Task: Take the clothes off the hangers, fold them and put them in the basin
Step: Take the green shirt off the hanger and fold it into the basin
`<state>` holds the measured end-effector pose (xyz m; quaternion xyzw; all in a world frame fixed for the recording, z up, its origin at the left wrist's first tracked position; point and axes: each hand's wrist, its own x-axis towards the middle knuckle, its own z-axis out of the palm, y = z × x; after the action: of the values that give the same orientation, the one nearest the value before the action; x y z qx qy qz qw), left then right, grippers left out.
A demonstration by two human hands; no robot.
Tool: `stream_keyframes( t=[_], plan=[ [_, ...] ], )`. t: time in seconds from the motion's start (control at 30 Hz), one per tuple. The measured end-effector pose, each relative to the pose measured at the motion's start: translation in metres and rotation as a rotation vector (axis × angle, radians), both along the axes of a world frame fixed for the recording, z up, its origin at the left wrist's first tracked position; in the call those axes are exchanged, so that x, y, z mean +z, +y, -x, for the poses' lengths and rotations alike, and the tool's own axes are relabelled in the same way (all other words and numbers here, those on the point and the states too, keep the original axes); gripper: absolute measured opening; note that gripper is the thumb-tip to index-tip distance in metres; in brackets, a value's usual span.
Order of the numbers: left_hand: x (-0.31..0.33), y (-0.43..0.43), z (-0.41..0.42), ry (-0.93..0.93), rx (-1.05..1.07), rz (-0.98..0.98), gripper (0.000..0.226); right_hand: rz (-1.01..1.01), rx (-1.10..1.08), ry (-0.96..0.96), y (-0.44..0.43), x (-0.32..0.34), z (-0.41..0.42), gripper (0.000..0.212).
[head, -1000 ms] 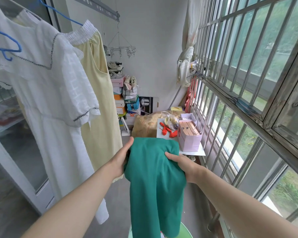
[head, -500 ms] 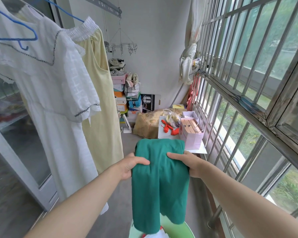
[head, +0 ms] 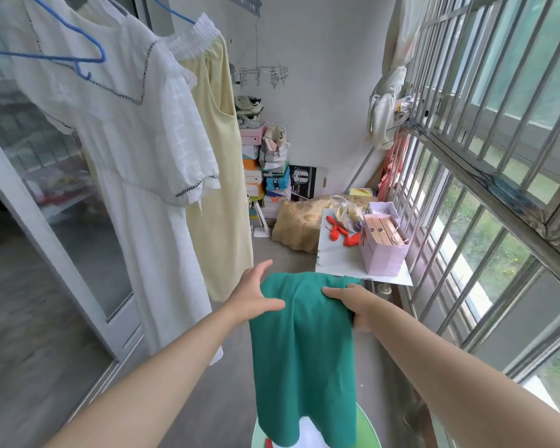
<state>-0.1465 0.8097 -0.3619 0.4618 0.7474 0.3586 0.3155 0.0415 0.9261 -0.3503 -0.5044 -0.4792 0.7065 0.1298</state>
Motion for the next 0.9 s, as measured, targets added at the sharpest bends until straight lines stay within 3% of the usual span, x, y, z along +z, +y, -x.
stream_keyframes(
  t=[0.17,0.3,0.43,0.63,0.77,0.9],
  plan=[
    [-0.005,-0.008,-0.011,0.514,-0.286,0.037,0.109,0.005,0.059,-0.053,-0.003,-0.008,0.019,0.041],
    [-0.013,-0.016,-0.010,0.813,-0.297,0.002,0.104,0.098,0.112,-0.014,-0.014,0.000,0.027,0.030],
    [-0.010,-0.024,-0.002,0.800,-0.229,-0.047,0.082,0.172,0.190,0.050,-0.018,0.000,0.024,0.011],
    [-0.009,-0.025,-0.003,0.839,-0.302,-0.027,0.068,0.229,0.216,0.066,-0.017,-0.006,0.019,0.023],
    [-0.004,-0.014,-0.012,0.900,-0.361,-0.042,0.072,0.241,0.265,0.065,-0.015,-0.005,0.016,0.026],
    [0.003,-0.010,-0.015,0.865,-0.249,-0.027,0.024,0.187,0.290,0.055,-0.017,-0.001,0.015,0.038]
  ],
)
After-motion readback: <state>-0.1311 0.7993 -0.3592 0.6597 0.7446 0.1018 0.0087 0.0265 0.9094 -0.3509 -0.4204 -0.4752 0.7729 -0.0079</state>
